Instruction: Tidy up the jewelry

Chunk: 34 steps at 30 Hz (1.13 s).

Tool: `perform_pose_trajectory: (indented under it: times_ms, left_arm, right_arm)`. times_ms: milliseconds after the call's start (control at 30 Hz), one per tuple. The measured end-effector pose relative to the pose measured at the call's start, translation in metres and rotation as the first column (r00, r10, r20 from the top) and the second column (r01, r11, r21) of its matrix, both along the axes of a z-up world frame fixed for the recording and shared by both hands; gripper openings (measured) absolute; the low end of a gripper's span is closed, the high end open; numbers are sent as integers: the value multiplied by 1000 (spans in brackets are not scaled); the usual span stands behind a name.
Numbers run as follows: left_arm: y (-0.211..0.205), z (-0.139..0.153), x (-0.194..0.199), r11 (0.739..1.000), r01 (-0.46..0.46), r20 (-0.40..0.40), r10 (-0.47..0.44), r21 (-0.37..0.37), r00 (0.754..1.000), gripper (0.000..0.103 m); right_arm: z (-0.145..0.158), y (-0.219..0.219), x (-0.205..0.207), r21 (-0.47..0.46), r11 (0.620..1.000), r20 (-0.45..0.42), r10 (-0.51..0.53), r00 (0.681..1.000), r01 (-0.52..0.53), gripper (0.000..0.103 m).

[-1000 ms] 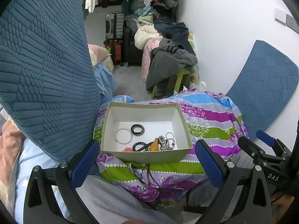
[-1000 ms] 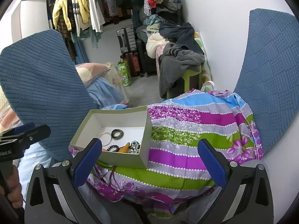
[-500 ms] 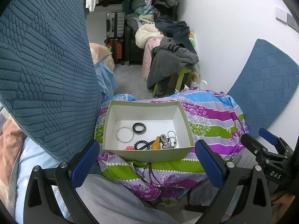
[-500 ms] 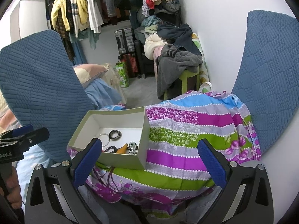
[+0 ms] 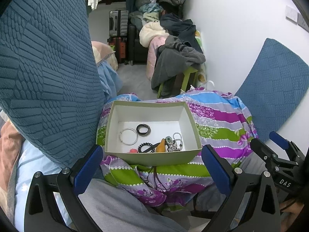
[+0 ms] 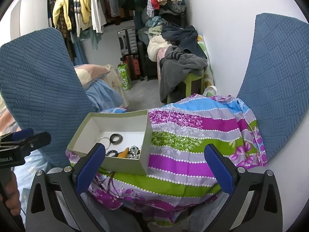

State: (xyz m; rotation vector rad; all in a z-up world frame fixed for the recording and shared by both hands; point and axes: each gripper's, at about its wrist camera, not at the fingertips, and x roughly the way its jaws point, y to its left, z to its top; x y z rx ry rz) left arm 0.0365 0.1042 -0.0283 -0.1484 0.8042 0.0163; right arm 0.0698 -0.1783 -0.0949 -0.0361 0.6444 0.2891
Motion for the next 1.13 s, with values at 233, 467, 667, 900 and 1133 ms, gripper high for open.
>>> perform_pose_trajectory:
  times_ms: [233,467,667,900,1133]
  left_arm:
    - [0,-3,1,1000,2,-4,-2,0,1000,102]
    - [0,-7,1,1000,7,-9,-7,-6,1000,102]
    - [1,-8,0,1000,6,-12,-6,-7,1000,102]
    - [0,-9,0,1000,0,-16,0,3,1000,102]
    - [0,-6,-2,1000,15,-3,-15,-7,1000,102]
  right_arm:
    - [-3,0,0,-3,1000,-6,2,1000,-2,103]
    - [-5,0,-2,-3,1000,-6,-2,1000,2,103]
    - [-7,1,-2,-5,1000,-7,-7,1000,7,103]
    - [-7,1,-3,-3,1000,-3,-5,1000,5,103]
    - [-9,2,-4,0,1000,-7,-8,1000,8,103]
